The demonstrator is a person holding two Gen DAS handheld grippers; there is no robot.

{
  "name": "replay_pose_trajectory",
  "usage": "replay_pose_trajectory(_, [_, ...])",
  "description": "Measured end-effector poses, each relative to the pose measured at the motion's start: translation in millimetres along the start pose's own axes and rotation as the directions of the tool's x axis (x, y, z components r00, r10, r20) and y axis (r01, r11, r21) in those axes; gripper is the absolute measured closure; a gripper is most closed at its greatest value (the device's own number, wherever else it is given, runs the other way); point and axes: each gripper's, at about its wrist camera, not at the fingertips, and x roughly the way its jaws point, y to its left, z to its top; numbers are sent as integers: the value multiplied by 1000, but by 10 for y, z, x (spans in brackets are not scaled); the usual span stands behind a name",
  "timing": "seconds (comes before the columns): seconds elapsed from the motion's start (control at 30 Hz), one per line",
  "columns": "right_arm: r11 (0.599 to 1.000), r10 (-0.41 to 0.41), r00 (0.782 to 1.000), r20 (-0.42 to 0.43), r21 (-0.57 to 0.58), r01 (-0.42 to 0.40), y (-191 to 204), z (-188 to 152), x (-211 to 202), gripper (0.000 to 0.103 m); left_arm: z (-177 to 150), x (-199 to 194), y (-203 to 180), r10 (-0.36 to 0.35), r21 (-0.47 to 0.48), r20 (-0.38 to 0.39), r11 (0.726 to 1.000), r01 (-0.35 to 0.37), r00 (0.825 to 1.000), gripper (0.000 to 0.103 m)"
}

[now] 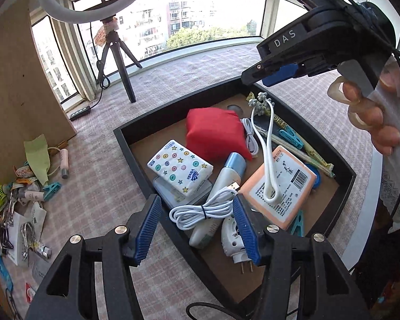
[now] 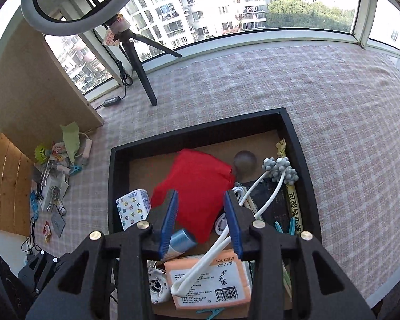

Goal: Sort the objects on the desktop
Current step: 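Carry the white massager into the tray and open both tools, then move both tools back toward the pile, left tool over the metal wrench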

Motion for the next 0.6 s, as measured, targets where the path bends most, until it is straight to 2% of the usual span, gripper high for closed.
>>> replay_pose_trajectory(0.17, [996, 51, 998, -30, -72, -53, 380, -89, 204, 66, -323, -75, 585, 90, -96, -33, 991, -92, 995, 49])
replay_pose_trajectory(0.3, [982, 81, 994, -73, -163, -92, 775, -204, 352, 65, -652, -190, 1107, 169, -187, -72, 966, -179, 983, 49])
replay_pose_trajectory(0.4, [964, 80, 993, -82, -246, -98, 1123, -302, 429, 65, -913, -284, 1484, 217, -266, -104, 934, -237, 971, 49])
replay_pose_trajectory(0.6, [907, 101, 989, -106, -398, -135, 1851, -399, 581, 65, -1358, -421, 2136, 294, -395, -170, 854, -338, 941, 49])
